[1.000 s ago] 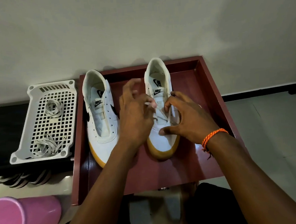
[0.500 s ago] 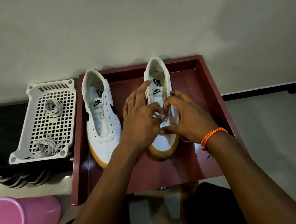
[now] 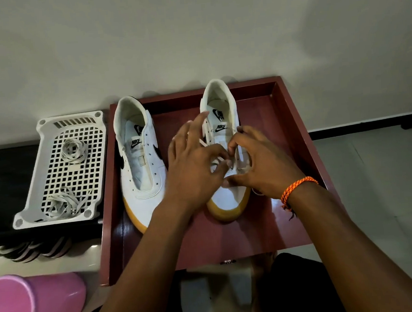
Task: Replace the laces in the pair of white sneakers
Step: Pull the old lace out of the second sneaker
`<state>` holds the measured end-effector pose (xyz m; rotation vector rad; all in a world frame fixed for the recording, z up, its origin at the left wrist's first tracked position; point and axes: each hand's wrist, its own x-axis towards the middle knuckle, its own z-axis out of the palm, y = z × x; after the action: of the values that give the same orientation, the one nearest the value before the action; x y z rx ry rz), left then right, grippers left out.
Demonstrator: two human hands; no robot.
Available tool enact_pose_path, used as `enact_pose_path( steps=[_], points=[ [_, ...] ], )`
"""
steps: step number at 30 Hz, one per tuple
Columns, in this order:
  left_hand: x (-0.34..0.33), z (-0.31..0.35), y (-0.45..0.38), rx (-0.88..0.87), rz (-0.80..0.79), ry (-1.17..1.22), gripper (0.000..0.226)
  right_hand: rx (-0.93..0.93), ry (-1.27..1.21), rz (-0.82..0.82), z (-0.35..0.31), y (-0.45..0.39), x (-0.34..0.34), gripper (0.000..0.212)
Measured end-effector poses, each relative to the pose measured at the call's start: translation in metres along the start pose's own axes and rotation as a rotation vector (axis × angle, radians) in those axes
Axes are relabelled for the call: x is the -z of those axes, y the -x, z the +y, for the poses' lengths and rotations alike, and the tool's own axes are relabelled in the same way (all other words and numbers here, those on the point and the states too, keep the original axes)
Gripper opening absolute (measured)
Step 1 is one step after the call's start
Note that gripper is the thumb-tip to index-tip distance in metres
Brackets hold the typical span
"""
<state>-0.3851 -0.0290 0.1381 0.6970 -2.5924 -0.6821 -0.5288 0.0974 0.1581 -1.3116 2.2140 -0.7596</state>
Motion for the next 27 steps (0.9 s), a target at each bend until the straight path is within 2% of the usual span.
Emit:
enact_pose_path(
  steps=[3,6,9,11,13,15,18,20,27],
  points=[
    [-0.005,0.005,0.001,0.034,-0.010,0.021,0.006,0.008,-0.006,-0.001,0.002,-0.001,-0.002,0.062],
    [-0.003,0.002,-0.006,0.086,0.092,0.124,0.003,0.006,-0.003,-0.002,0.004,-0.003,-0.003,0.062],
    [0.006,-0.006,-0.013,0.158,0.236,0.265,0.012,0.004,-0.027,0.004,0.003,-0.003,-0.003,0.061],
    [0.009,-0.011,-0.014,0.202,0.266,0.293,0.012,-0.001,-0.031,0.009,0.002,-0.002,-0.003,0.062],
    [0.010,-0.014,-0.013,0.175,0.253,0.253,0.008,-0.003,-0.027,0.011,0.000,-0.001,-0.002,0.062],
    [0.009,-0.011,-0.009,0.109,0.181,0.197,0.021,-0.009,-0.030,0.008,-0.001,0.000,-0.001,0.062],
    [0.006,-0.001,-0.003,0.029,0.008,0.040,0.010,-0.006,-0.034,0.000,-0.002,0.000,0.000,0.062],
    [0.001,0.002,0.001,0.018,-0.040,0.002,0.004,0.002,-0.042,-0.005,-0.002,0.000,0.000,0.062],
    [-0.001,0.001,-0.009,0.071,0.094,0.116,0.012,-0.004,-0.017,-0.004,-0.002,-0.001,-0.001,0.062]
  ],
)
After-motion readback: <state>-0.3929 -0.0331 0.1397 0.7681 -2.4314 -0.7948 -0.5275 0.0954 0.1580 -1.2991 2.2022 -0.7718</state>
